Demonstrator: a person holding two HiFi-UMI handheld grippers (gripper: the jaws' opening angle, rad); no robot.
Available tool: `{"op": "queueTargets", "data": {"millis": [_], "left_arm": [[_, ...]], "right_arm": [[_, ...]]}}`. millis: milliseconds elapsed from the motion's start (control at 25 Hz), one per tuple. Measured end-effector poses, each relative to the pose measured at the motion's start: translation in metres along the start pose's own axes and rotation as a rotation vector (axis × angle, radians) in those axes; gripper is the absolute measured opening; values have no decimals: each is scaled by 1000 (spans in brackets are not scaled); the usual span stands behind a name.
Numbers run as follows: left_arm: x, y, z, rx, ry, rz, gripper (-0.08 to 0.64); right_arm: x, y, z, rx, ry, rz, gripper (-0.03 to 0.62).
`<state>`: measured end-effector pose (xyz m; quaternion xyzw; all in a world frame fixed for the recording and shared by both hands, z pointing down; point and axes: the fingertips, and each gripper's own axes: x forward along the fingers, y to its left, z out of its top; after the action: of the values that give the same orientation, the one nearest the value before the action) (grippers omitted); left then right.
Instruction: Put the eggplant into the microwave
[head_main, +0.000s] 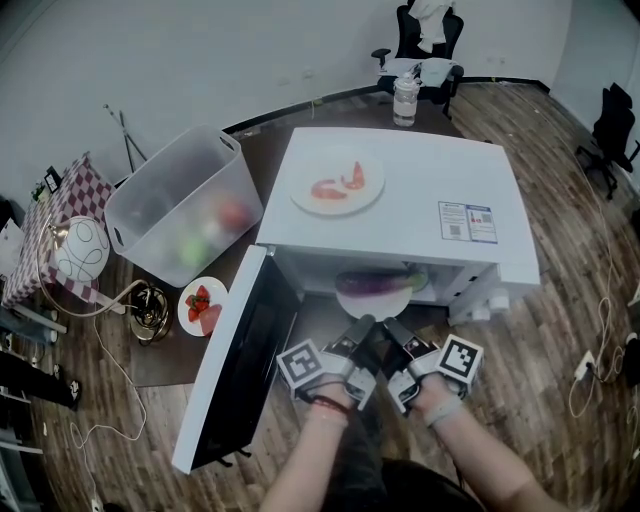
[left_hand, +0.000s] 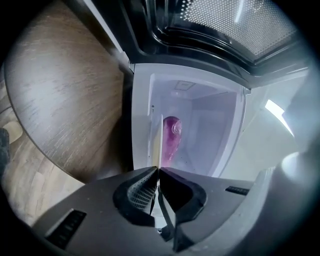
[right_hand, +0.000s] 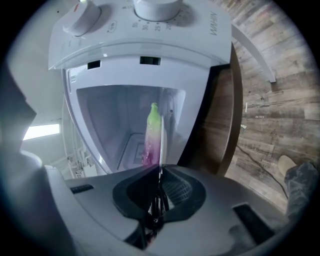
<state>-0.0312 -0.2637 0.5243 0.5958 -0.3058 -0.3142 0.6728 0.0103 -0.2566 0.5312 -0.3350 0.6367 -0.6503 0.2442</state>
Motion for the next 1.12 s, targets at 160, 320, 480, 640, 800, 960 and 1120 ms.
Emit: {"op": "queueTargets", "data": {"millis": [160, 320, 480, 640, 800, 960, 1120], "left_arm": [[2, 0, 1, 12, 33, 3, 20], [1, 0, 2, 21, 56, 1, 23], [0, -1, 2, 34, 81, -2, 46], [0, -3, 1, 44, 101, -4, 67], [-2, -3, 10, 49, 64, 1, 51], [-2, -3, 18, 67, 54, 6, 2], [3, -6, 23, 66, 49, 0, 2]], "right_arm": [[4, -1, 2, 13, -8, 3, 21], [8, 0, 3, 30, -19, 6, 21], [12, 0, 7, 44, -34, 9, 21], [18, -1, 11, 44, -43, 1, 20], [22, -1, 15, 53, -48, 4, 20], [25, -1, 17, 56, -53, 3, 18], [29, 0, 20, 58, -57, 5, 18]]}}
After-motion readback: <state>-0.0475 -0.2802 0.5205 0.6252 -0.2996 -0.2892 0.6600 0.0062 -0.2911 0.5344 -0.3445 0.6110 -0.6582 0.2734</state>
